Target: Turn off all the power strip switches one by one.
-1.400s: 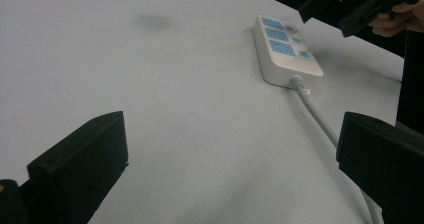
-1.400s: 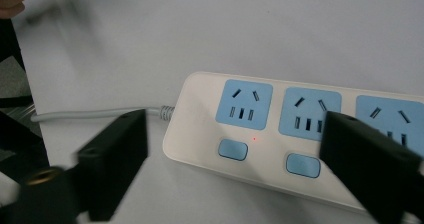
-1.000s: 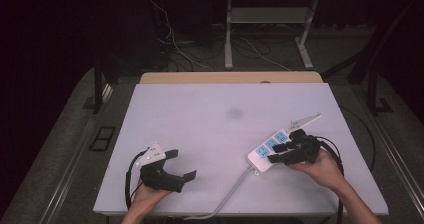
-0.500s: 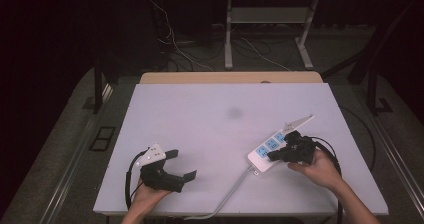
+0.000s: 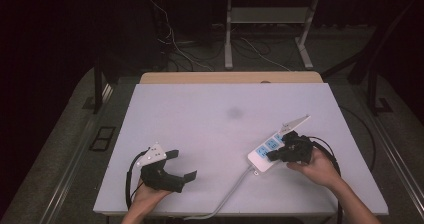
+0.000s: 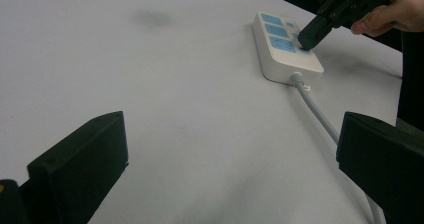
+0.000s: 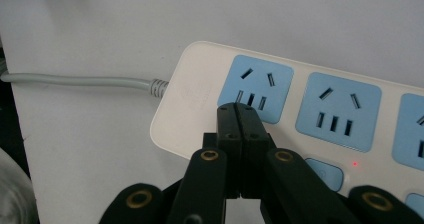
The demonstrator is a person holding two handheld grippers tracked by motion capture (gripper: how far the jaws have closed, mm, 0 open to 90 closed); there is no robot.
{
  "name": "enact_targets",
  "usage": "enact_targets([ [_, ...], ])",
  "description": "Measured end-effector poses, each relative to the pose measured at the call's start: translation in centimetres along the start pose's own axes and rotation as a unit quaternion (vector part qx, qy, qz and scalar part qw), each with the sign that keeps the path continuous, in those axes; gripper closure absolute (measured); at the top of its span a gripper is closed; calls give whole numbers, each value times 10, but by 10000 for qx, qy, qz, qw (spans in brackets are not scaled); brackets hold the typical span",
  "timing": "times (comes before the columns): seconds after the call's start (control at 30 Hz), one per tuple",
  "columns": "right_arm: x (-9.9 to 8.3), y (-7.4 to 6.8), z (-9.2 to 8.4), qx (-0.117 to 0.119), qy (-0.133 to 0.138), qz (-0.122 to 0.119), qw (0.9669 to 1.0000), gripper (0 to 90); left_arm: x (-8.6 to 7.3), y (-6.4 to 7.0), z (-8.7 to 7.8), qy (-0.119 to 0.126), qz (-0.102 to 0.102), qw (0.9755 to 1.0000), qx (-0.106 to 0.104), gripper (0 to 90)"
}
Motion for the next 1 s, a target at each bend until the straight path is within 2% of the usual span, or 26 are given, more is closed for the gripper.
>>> enact_targets([
  [0.2, -1, -1, 0, -54, 19, -51, 10000, 900, 0, 1, 0, -21, 13, 10000, 0, 0],
  [0.37, -2, 0, 0, 11, 107, 36, 9999, 900, -1, 1, 1, -40, 11, 10000, -12, 0],
  [1.0, -3, -2, 1, -21, 97, -2, 10000, 900, -1, 1, 1, -32, 5, 10000, -16, 0],
])
Point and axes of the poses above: each handheld gripper's, and its own axes: z roughly forward along the jaws, x roughly out of its top, y roughly to its right, the point moved 7 cm from there along z, roughly forward along the jaws
